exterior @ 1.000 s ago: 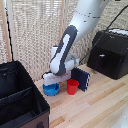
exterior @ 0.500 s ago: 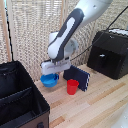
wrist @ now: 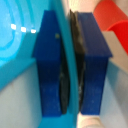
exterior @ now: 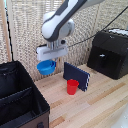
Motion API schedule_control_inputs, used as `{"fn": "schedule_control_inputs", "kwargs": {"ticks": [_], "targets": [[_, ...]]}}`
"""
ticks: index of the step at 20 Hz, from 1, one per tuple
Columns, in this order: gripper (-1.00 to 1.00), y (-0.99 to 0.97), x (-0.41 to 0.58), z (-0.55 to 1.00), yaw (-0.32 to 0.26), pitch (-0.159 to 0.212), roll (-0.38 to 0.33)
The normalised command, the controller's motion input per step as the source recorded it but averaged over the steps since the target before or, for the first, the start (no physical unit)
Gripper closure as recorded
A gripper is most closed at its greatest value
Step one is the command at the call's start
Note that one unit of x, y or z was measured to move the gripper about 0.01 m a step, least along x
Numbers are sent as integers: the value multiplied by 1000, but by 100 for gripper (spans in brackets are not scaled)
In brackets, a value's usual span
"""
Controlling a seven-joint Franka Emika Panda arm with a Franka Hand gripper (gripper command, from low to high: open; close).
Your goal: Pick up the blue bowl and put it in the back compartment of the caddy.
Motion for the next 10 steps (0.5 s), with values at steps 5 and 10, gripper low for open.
{"fn": "schedule_control_inputs", "kwargs": {"ticks": [5, 10], "targets": [[100, 575, 313, 897, 7, 95, 49], [100, 729, 165, 847, 15, 89, 73]]}}
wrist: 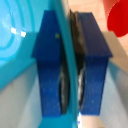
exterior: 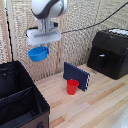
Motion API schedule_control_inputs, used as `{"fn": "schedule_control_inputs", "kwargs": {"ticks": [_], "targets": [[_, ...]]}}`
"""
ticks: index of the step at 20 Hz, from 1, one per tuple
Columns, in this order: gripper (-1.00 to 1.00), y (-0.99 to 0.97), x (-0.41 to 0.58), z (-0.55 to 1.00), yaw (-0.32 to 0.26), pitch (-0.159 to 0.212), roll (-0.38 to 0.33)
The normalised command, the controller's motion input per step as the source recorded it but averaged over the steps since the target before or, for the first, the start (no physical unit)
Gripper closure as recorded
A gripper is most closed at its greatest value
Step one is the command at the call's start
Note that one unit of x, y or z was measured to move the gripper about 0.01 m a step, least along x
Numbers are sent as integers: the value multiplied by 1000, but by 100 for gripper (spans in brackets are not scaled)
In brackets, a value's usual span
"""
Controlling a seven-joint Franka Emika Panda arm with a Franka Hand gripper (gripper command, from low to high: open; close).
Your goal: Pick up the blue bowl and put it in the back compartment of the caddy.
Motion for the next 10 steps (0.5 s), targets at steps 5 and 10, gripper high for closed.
{"fn": "schedule_control_inputs", "kwargs": {"ticks": [5, 10], "targets": [[100, 798, 28, 823, 7, 54, 68], [100, 870, -23, 633, 0, 27, 15]]}}
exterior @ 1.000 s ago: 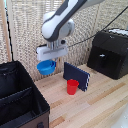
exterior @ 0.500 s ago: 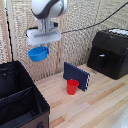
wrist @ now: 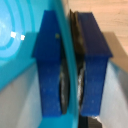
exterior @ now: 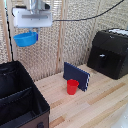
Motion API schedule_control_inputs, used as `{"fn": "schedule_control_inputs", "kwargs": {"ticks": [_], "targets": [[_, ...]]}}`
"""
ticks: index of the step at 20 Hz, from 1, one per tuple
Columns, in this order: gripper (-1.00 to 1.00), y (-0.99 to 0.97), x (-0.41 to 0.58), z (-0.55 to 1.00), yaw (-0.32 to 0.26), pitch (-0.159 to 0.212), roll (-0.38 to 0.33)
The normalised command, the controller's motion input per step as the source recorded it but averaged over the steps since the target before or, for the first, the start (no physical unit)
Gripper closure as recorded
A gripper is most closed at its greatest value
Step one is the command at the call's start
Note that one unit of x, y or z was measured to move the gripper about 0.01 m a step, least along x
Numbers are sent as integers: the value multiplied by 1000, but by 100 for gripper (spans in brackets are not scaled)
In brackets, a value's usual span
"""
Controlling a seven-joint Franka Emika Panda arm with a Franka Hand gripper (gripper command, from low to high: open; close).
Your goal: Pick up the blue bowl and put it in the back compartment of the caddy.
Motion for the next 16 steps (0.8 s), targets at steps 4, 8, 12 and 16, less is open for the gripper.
{"fn": "schedule_control_inputs", "kwargs": {"ticks": [4, 8, 12, 16], "targets": [[100, 914, 23, 13, 0, 22, -89], [100, 794, 24, -274, 0, -47, -175], [100, 645, 0, -277, -4, -143, -220], [100, 476, 9, -286, -26, -130, -216]]}}
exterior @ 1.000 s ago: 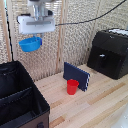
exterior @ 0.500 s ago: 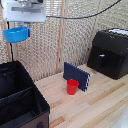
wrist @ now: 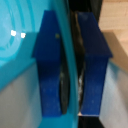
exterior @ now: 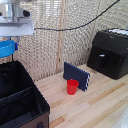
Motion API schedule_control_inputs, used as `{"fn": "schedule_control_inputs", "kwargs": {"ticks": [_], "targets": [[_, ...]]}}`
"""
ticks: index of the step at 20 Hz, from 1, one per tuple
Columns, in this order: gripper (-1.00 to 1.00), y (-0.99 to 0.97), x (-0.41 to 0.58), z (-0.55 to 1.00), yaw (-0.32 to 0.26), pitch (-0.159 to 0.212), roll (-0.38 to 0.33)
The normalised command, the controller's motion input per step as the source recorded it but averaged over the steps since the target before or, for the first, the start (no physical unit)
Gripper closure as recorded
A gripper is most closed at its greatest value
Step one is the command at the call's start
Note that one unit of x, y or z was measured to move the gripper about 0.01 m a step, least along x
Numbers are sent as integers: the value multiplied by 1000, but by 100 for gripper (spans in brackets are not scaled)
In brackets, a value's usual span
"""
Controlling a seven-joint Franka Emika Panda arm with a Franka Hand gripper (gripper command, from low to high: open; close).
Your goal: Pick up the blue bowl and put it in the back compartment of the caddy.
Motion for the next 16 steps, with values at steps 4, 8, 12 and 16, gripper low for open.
{"fn": "schedule_control_inputs", "kwargs": {"ticks": [4, 8, 12, 16], "targets": [[100, 354, 34, -385, -16, -106, -202], [100, 250, -16, -399, 0, -88, -195], [100, 64, -19, -274, 0, 20, -115], [-100, -6, 74, 164, -1, 15, 3]]}}
